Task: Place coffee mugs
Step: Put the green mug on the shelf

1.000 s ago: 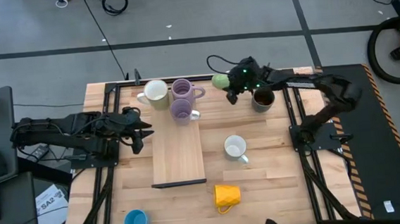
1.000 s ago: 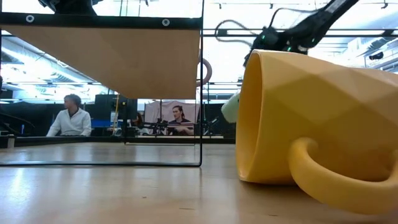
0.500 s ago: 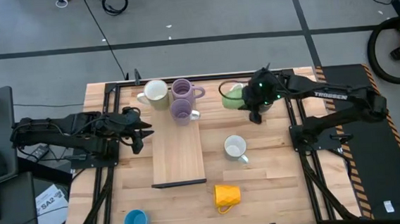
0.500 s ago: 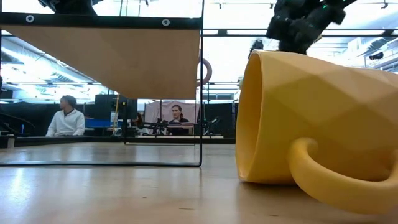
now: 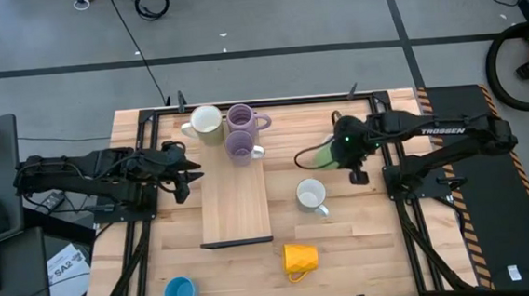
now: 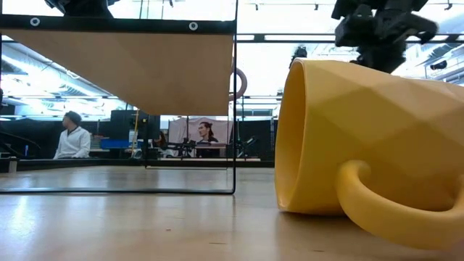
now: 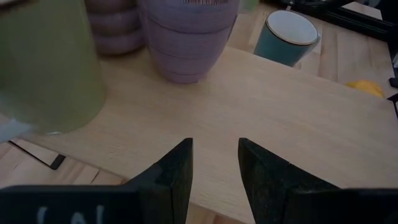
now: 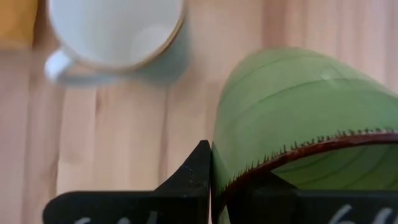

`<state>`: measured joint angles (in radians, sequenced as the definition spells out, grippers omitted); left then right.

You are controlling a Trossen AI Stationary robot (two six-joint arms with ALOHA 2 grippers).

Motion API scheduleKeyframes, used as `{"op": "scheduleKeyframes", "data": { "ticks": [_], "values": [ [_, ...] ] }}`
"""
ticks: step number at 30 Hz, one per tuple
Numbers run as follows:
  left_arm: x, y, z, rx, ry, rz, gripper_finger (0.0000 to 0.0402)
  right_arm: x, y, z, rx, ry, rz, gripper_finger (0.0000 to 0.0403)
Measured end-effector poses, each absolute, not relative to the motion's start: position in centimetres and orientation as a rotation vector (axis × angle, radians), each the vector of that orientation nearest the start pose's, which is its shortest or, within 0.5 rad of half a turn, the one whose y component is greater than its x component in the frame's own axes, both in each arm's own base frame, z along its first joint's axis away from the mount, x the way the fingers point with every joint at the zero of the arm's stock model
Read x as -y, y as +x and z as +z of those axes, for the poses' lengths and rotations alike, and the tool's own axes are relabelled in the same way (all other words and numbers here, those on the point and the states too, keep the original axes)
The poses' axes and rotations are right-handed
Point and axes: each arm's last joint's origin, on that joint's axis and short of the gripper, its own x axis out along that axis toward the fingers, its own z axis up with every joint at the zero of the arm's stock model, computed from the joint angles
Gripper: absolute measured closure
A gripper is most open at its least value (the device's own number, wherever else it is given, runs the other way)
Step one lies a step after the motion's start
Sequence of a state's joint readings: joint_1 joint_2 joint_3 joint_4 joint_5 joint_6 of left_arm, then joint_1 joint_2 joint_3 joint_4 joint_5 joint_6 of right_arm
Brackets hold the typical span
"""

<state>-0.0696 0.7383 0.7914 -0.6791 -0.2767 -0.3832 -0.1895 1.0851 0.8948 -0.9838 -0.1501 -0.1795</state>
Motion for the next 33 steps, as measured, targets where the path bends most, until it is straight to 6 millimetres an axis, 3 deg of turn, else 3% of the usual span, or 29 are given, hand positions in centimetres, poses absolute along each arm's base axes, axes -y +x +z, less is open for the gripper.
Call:
{"op": "scheduleKeyframes", "data": {
  "ticks": [12,23,33],
  "values": [
    [0.2,14.5,30.0,-0.544,-0.267,0.311,0.0267,0.1,16.8,25.1,-1.417,-0.005,0.230,0.0373],
    [0.2,14.5,30.0,-0.544,-0.267,0.311,0.0267,-2.8,18.1,23.1,-1.562,-0.128,0.364,0.0373],
    [0.2,14.5,30.0,-0.544,-0.267,0.311,0.0267,-3.5,19.2,21.1,-1.693,-0.181,0.366,0.0367]
  ]
}}
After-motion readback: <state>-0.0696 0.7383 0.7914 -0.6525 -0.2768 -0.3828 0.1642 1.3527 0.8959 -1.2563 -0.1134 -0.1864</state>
